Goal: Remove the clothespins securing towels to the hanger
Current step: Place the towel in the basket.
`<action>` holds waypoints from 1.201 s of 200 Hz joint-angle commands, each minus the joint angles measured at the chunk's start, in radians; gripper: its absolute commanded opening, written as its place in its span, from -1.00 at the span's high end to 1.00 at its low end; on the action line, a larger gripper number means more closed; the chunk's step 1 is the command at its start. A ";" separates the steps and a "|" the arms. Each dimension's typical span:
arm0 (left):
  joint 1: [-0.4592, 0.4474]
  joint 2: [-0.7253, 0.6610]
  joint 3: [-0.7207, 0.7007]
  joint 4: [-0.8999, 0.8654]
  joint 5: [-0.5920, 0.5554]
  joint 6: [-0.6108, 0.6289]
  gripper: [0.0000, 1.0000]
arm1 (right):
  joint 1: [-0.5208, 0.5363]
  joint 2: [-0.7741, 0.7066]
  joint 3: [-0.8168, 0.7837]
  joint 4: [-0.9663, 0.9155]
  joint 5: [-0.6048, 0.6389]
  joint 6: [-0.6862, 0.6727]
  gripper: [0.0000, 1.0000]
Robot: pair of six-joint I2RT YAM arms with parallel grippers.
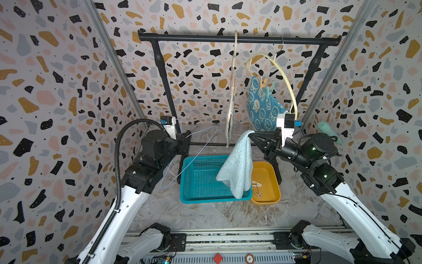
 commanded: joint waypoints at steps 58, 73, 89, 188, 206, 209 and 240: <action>0.005 -0.021 0.074 -0.042 0.032 0.017 1.00 | 0.055 0.044 -0.021 0.098 -0.030 0.003 1.00; 0.005 -0.022 0.079 -0.045 0.033 0.019 1.00 | 0.063 0.059 -0.035 0.108 -0.028 0.002 1.00; 0.005 -0.022 0.081 -0.048 0.038 0.022 1.00 | 0.075 0.074 -0.061 0.130 -0.021 0.007 1.00; 0.004 -0.018 0.098 -0.073 0.029 0.040 1.00 | 0.143 0.176 -0.258 0.279 0.067 0.043 1.00; 0.004 -0.018 0.101 -0.073 0.029 0.040 1.00 | 0.150 0.190 -0.306 0.308 0.108 0.055 1.00; 0.006 -0.017 0.101 -0.073 0.030 0.040 1.00 | 0.151 0.191 -0.315 0.315 0.113 0.060 1.00; 0.006 -0.009 0.104 -0.076 0.029 0.043 1.00 | 0.153 0.220 -0.397 0.352 0.134 0.081 1.00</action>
